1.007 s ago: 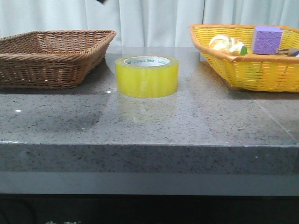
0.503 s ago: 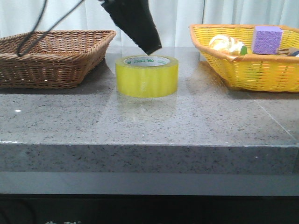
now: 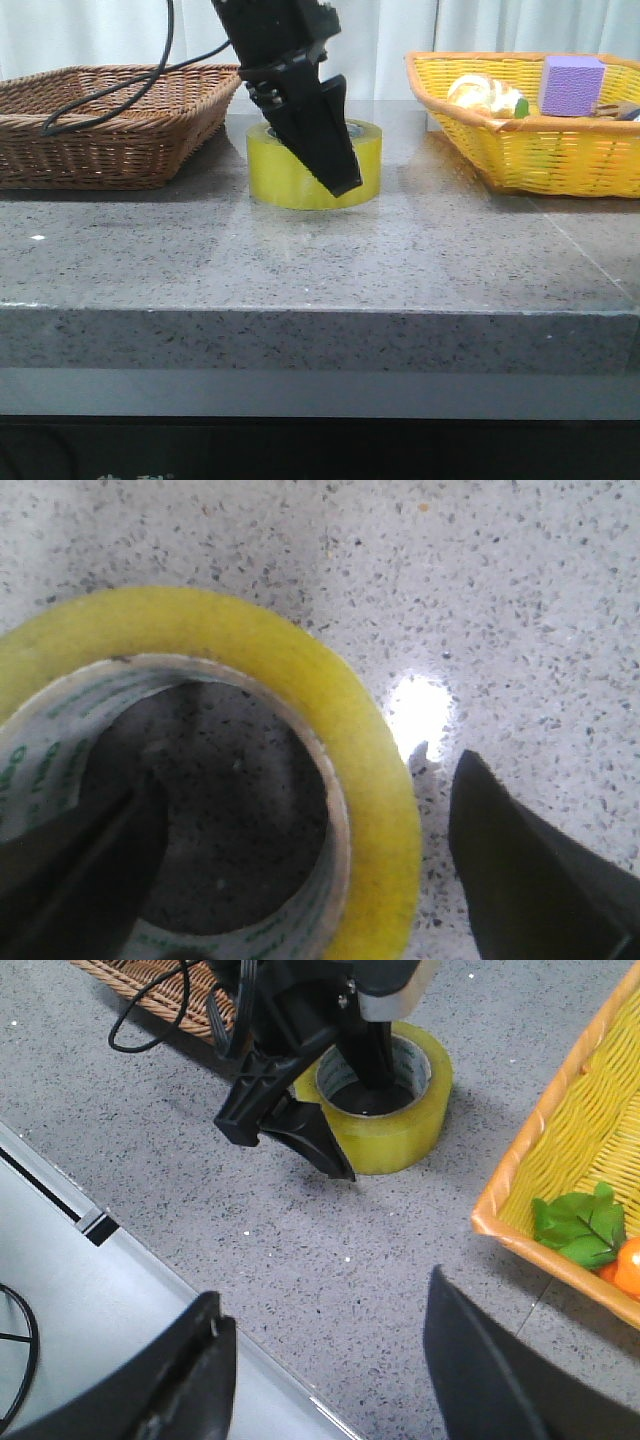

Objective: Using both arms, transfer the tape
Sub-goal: 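Lower the left gripper into the tape roll's hole and grasp it, then lift the tape roll with the left gripper over the brown basket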

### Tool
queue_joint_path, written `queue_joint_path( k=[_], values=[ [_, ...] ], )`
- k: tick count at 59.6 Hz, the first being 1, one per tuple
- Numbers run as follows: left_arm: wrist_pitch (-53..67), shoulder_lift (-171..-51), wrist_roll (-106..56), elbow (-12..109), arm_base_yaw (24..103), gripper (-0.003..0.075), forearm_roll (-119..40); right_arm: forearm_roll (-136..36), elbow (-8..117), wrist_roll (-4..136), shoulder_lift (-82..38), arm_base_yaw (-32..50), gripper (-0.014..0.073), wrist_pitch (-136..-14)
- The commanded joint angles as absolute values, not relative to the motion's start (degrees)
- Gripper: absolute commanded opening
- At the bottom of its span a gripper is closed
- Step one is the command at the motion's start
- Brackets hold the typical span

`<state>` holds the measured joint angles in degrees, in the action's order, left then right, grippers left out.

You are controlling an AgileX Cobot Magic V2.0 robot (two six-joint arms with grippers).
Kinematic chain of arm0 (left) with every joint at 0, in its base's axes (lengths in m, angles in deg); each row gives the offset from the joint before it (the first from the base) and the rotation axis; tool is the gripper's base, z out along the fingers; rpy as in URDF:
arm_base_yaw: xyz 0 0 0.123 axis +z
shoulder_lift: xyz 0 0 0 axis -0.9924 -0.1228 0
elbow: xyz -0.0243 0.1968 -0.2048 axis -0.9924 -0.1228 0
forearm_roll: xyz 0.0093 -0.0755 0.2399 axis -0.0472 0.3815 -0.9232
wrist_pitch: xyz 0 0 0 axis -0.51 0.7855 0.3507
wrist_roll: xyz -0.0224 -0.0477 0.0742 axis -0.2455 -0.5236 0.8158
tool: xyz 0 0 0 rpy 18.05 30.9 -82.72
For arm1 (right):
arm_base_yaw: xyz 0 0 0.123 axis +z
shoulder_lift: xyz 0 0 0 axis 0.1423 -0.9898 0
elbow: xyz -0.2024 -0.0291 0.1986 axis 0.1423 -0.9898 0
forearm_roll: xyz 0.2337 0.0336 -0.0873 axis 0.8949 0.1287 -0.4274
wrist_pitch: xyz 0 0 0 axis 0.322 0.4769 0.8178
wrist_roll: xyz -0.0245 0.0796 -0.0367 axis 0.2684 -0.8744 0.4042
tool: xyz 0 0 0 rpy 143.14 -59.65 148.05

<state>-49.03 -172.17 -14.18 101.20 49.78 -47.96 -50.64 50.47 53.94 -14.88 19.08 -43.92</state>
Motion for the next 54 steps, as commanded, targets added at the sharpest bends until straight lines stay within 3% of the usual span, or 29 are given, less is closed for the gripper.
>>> queue_joint_path(
  k=[1,14,19,28,33,54],
  values=[
    [-47.95,-169.72,-14.24,103.07,49.26,0.0565,-45.87,-49.93,51.94,53.94,-14.66,18.61,0.0445,-47.77],
    [-48.78,-171.15,-14.24,103.07,49.26,0.0555,-45.87,-49.93,51.94,53.94,-14.66,18.61,0.0445,-47.83],
    [-48.91,-171.15,-14.59,103.07,49.26,0.0475,-46.04,-49.93,51.94,53.94,-14.66,18.61,0.0445,-47.77],
    [-49.42,-171.15,-14.59,103.07,49.26,0.0233,-46.12,-49.93,51.94,53.94,-14.66,18.61,0.0445,-47.77],
    [-49.57,-171.15,-14.73,103.17,49.26,0.0146,-46.26,-49.93,51.94,53.94,-14.66,18.61,0.0445,-47.77],
    [-52.15,-171.15,-22.43,111.50,49.26,0.0139,-50.31,-49.93,51.94,53.94,-14.66,18.61,0.0445,-47.77]
  ],
)
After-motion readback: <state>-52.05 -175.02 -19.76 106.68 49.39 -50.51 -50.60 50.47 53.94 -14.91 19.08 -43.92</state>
